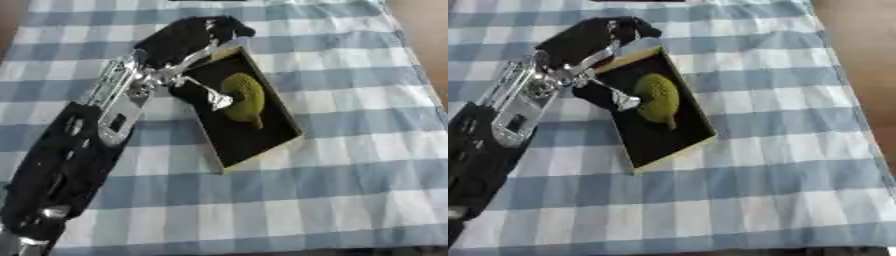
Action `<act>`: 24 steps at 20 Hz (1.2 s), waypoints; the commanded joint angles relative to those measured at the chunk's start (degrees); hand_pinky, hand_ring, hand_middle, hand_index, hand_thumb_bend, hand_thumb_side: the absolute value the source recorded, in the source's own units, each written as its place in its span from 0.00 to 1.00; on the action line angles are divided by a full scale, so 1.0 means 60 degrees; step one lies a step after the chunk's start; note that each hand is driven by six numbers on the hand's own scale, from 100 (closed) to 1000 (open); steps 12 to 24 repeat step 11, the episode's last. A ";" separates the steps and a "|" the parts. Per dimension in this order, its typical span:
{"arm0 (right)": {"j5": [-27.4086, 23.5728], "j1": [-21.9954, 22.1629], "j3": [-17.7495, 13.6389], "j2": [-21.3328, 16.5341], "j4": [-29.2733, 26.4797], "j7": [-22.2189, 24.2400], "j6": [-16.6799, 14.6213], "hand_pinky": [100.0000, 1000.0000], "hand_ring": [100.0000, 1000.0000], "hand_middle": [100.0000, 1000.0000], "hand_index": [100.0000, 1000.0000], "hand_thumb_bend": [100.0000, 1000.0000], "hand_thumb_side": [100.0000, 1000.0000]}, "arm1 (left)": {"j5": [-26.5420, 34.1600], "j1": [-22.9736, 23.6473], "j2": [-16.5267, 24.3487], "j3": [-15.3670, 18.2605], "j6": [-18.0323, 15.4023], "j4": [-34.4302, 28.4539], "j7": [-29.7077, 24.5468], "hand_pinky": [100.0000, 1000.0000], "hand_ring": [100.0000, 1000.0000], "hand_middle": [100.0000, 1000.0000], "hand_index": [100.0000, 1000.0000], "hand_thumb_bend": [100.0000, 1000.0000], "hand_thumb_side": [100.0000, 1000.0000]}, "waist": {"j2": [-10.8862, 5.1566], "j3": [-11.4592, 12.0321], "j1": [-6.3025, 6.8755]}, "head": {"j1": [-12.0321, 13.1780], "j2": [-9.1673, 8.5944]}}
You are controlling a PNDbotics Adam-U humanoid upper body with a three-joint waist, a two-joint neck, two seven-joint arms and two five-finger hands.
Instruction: Pick up objects on the table and place them in the box.
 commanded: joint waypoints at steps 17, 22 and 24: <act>0.0065 -0.0016 -0.0231 -0.0298 -0.0149 -0.0170 -0.0043 0.78 0.62 0.59 0.66 0.00 0.54 | 0.5148 0.1661 0.2099 0.2281 0.1515 -0.3655 0.3603 0.63 0.67 0.68 0.79 0.20 0.27 | -0.0215 0.0180 -0.0079 | -0.0192 -0.0065; 0.0065 -0.0016 -0.0231 -0.0298 -0.0149 -0.0170 -0.0043 0.78 0.62 0.59 0.66 0.00 0.54 | 0.5148 0.1661 0.2099 0.2281 0.1515 -0.3655 0.3603 0.63 0.67 0.68 0.79 0.20 0.27 | -0.0215 0.0180 -0.0079 | -0.0192 -0.0065; 0.0065 -0.0016 -0.0231 -0.0298 -0.0149 -0.0170 -0.0043 0.78 0.62 0.59 0.66 0.00 0.54 | 0.5148 0.1661 0.2099 0.2281 0.1515 -0.3655 0.3603 0.63 0.67 0.68 0.79 0.20 0.27 | -0.0215 0.0180 -0.0079 | -0.0192 -0.0065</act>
